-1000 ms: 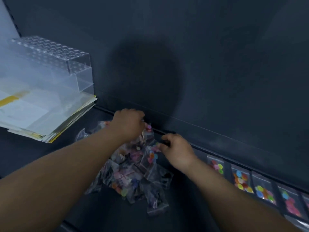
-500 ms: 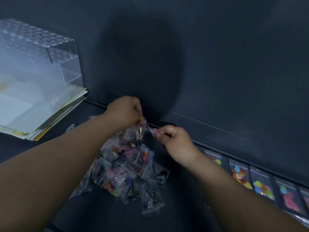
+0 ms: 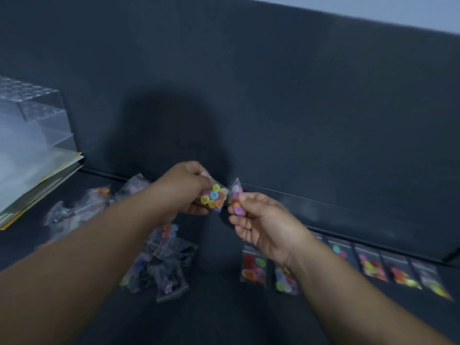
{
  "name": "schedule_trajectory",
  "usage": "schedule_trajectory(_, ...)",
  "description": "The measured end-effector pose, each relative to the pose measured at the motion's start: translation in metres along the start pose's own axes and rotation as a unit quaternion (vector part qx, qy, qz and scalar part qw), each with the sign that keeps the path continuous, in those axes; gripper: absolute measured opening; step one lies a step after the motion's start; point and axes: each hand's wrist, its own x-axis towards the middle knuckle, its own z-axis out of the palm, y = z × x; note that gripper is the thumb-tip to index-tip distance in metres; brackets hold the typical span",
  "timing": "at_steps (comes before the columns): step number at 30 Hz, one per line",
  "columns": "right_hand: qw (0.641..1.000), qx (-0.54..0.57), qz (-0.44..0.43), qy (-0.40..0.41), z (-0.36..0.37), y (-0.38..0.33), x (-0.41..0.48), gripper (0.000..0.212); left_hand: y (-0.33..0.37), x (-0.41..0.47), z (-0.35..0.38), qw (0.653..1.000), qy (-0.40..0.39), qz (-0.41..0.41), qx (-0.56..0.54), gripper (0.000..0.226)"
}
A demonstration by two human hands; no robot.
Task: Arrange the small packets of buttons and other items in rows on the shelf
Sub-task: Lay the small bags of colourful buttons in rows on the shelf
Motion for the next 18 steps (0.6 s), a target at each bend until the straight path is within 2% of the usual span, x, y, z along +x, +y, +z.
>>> schedule_trajectory(1,0.999,-0.028,-0.014,0.020,-0.008,0.000,-0.007,0.006,0.000,-0.003,0.011,1.000,-0.007,-0.001,-0.002,0.016)
schedule_trajectory(3,0.997,-0.052,-0.032,0.056,-0.025,0.000,-0.020,0.012,-0.001,-0.010,0.033,1.000,-0.016,-0.011,-0.009,0.015)
schedule_trajectory(7,0.995,-0.030,-0.044,0.088,-0.057,0.001,-0.049,0.020,-0.005,-0.025,0.073,0.996,-0.068,-0.041,-0.050,0.011)
schedule_trajectory(11,0.991,-0.036,-0.052,0.116,-0.086,0.006,-0.076,0.023,-0.007,-0.039,0.108,0.988,-0.134,-0.055,-0.043,0.018)
schedule_trajectory(14,0.990,-0.036,-0.065,0.119,-0.105,0.013,-0.092,0.020,-0.007,-0.048,0.134,0.982,-0.175,-0.063,-0.024,0.014)
schedule_trajectory(18,0.990,-0.061,-0.068,0.103,-0.126,0.021,-0.113,0.006,-0.009,-0.054,0.163,0.984,-0.168,-0.034,0.044,0.013)
